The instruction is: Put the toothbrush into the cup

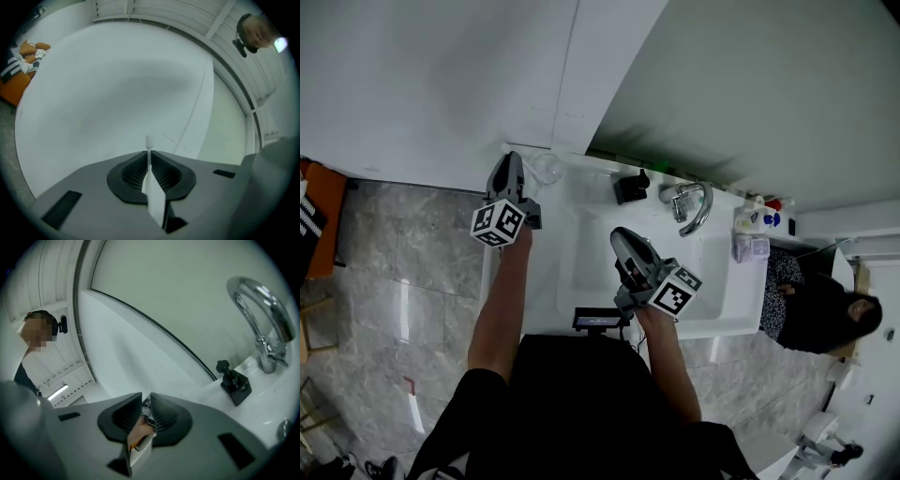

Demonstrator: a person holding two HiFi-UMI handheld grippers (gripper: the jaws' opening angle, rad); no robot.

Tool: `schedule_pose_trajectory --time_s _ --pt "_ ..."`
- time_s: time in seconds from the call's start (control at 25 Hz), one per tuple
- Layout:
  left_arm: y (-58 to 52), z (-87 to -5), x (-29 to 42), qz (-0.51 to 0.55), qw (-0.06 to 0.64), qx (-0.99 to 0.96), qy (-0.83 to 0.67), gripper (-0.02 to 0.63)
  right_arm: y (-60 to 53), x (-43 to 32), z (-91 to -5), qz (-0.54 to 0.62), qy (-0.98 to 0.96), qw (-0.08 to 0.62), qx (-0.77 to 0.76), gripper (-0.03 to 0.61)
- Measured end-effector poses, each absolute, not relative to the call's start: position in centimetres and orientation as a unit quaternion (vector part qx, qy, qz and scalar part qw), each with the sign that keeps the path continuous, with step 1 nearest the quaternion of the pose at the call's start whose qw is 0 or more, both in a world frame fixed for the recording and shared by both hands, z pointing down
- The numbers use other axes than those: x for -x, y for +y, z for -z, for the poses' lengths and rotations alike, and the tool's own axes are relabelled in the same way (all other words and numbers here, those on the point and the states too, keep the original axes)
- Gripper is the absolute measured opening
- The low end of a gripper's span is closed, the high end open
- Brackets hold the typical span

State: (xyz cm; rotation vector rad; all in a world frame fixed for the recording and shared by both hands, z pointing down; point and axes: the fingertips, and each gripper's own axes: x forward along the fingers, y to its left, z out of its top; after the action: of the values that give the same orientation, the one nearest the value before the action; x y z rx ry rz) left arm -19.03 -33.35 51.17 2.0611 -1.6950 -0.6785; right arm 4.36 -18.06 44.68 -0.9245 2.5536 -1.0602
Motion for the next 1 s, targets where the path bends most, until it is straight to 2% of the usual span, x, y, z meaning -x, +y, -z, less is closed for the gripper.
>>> schedule_pose_trajectory --time_s 0.32,1.0 --pt "-33.0 -51.6 17.4 0.179 0.174 -0.754 -0.608 0.029 -17.9 -0.4 -43.9 0.365 0.887 0.075 0.272 0.044" --pt "-32.2 -53.8 16.8 0.137 0.205 -0.755 -0.607 0.029 -17.3 -0.6 -43.9 0.366 0.888 0.075 0.269 0.044"
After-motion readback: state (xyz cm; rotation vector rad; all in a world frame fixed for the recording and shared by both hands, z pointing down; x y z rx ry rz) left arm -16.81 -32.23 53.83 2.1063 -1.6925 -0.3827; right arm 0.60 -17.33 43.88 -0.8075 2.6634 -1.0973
